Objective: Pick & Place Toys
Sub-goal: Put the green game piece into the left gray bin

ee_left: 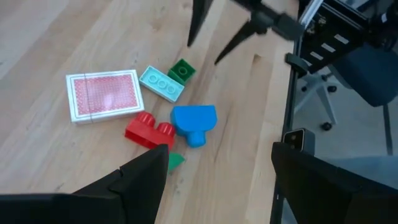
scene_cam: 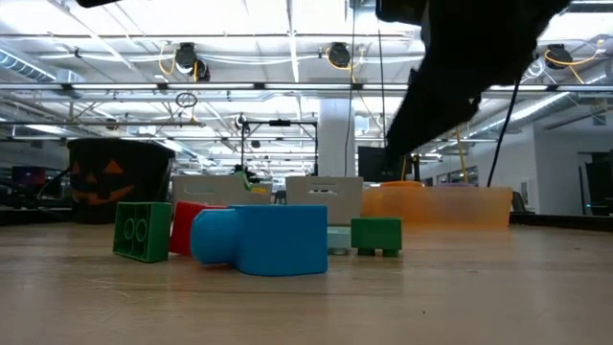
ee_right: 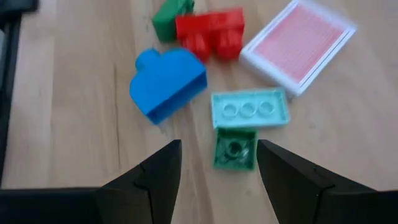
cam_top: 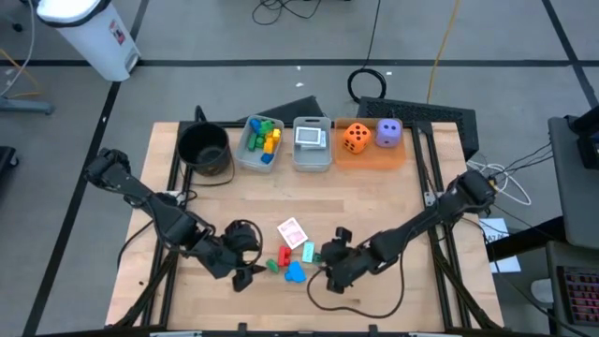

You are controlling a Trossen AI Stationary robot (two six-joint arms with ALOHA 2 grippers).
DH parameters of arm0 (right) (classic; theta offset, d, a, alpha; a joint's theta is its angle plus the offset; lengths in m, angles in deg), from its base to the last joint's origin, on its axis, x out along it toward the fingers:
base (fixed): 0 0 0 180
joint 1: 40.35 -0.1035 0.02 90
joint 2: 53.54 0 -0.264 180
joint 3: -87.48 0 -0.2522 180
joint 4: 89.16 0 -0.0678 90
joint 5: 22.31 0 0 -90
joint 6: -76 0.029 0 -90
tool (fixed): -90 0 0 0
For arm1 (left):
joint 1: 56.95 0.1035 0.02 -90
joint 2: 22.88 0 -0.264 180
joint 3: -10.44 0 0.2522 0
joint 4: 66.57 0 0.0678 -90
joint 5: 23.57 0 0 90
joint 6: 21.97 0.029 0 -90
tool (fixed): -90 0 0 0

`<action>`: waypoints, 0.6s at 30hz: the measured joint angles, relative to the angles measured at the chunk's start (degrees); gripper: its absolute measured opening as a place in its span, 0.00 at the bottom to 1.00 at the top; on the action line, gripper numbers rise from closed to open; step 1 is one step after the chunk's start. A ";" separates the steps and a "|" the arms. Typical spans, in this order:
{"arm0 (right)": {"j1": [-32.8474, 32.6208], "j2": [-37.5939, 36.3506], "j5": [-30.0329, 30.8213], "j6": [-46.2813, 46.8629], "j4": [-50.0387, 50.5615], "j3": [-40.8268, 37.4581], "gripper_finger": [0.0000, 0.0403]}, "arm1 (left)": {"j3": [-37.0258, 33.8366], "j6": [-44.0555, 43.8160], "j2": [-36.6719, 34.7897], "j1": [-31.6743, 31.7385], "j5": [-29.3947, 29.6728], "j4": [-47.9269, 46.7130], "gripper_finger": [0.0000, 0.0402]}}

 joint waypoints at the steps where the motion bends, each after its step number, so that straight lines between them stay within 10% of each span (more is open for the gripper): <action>1: 0.03 0.73 -0.85 0.48 -0.07 0.00 0.49 | 0.00 0.00 0.00 0.00 0.02 0.17 0.73; 18: 3.26 4.63 -2.75 3.19 0.29 -0.07 0.49 | 0.00 0.00 0.00 0.04 1.57 0.85 0.73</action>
